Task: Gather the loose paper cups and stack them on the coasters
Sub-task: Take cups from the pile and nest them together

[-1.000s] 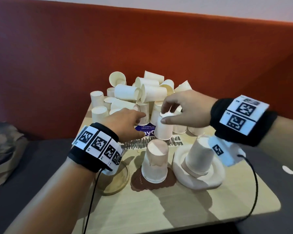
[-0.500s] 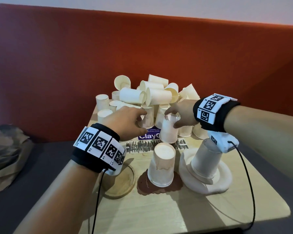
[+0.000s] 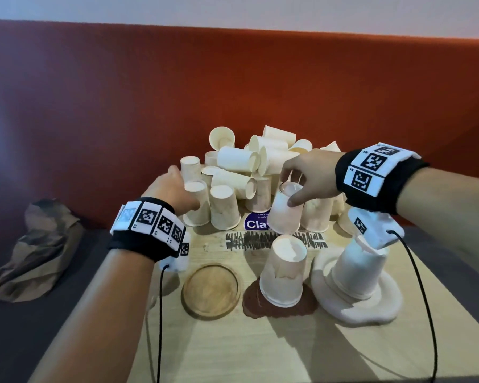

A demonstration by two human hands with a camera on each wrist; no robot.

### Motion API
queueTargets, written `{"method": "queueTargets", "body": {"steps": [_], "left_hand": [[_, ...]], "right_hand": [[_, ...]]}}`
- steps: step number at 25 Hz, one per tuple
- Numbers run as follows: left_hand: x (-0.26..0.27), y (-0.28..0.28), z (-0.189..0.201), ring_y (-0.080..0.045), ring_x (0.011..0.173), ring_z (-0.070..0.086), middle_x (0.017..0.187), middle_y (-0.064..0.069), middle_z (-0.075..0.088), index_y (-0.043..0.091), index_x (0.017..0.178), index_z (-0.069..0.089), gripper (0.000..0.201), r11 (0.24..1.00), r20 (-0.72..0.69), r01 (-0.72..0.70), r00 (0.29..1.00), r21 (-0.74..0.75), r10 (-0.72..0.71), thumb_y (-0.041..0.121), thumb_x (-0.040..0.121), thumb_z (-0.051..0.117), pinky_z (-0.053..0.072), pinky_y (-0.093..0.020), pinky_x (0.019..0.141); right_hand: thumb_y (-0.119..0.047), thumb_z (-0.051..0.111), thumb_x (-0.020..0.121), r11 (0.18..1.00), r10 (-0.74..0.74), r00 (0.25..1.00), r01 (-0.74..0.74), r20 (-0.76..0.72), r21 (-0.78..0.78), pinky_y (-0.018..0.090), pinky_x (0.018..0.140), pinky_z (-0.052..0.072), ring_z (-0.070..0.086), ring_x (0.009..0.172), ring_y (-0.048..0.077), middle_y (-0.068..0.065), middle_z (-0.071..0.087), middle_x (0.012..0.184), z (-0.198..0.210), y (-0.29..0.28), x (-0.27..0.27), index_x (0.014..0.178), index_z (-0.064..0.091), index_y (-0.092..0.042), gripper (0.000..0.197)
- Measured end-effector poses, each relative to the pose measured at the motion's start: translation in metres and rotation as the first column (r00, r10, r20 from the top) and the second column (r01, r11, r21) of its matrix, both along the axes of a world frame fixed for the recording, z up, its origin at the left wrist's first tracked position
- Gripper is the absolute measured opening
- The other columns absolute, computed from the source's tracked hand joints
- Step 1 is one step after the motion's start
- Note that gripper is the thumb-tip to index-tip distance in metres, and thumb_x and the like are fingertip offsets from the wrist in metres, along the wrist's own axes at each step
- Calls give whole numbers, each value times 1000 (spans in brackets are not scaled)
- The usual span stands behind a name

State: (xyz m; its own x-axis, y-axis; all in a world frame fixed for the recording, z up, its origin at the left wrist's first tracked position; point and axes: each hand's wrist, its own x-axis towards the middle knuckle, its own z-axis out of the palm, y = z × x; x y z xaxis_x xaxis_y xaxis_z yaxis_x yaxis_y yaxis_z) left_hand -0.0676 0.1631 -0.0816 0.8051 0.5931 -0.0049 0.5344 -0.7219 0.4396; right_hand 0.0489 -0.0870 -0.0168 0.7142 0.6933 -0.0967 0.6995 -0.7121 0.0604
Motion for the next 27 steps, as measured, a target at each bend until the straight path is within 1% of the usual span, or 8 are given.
{"method": "queueTargets", "body": {"steps": [3, 7, 11, 14, 16, 21, 24, 27], "left_hand": [[6, 17, -28, -21, 98, 63, 121, -5, 64, 14, 128, 52, 66, 985, 19, 24, 1000, -170, -21, 29, 73, 84, 50, -31, 75], [11, 31, -46, -20, 99, 67, 113, 3, 69, 26, 127, 61, 65, 946, 68, 101, 994, -307, -84, 41, 69, 85, 55, -41, 92], [14, 32, -48, -15, 101, 64, 111, 2, 69, 18, 108, 70, 38, 958, 120, 97, 991, -270, -67, 32, 75, 84, 51, -34, 90], [13, 28, -47, -16, 109, 60, 126, 0, 62, 21, 136, 52, 77, 940, 87, 176, 984, -291, -157, 28, 69, 89, 45, -31, 91], [14, 27, -47, -16, 109, 61, 134, 1, 58, 23, 144, 46, 86, 905, 131, 255, 966, -339, -223, 20, 69, 89, 47, -34, 97], [17, 21, -47, -12, 114, 61, 122, 10, 66, 27, 127, 62, 72, 889, 151, 343, 938, -302, -311, 47, 62, 87, 47, -46, 104], [17, 21, -46, -12, 112, 61, 117, 6, 68, 20, 122, 64, 60, 898, 165, 341, 938, -278, -305, 36, 70, 87, 46, -43, 104], [14, 23, -42, -11, 108, 62, 111, 7, 68, 23, 111, 64, 56, 915, 154, 320, 945, -245, -289, 34, 63, 92, 49, -38, 100]], "right_hand": [[-51, 79, 73, 999, 5, 1000, -5, -3, 34, 40, 87, 54, 62, 94, 18, -7, 66, 106, 7, 3, -5, 113, 62, -32, 48], [-48, 79, 75, 999, -1, 1000, 2, -20, 42, 38, 87, 54, 62, 95, 17, -6, 66, 106, 7, -1, -10, 114, 63, -30, 47], [-46, 79, 76, 999, 0, 1000, 2, -29, 51, 35, 84, 53, 61, 95, 17, -7, 65, 106, 5, -6, -11, 116, 64, -27, 46], [-47, 79, 76, 999, -1, 999, 2, -34, 53, 35, 85, 53, 61, 94, 16, -9, 62, 103, 5, -8, -11, 116, 64, -28, 46], [-48, 79, 75, 999, 1, 999, 2, -46, 54, 38, 87, 54, 61, 93, 15, -10, 62, 104, 4, -7, -11, 115, 64, -30, 47], [-50, 78, 74, 999, 12, 998, -10, -62, 39, 40, 87, 55, 62, 93, 15, -10, 65, 106, 1, -4, -13, 114, 64, -34, 45], [-47, 75, 75, 1000, 0, 1000, 0, -15, 14, 39, 85, 56, 62, 94, 16, -10, 64, 107, 13, -5, -15, 112, 65, -37, 39], [-47, 72, 73, 991, -14, 1000, 12, 14, 136, 39, 85, 55, 62, 93, 18, -10, 67, 105, 38, -5, -17, 103, 67, -38, 32]]}}
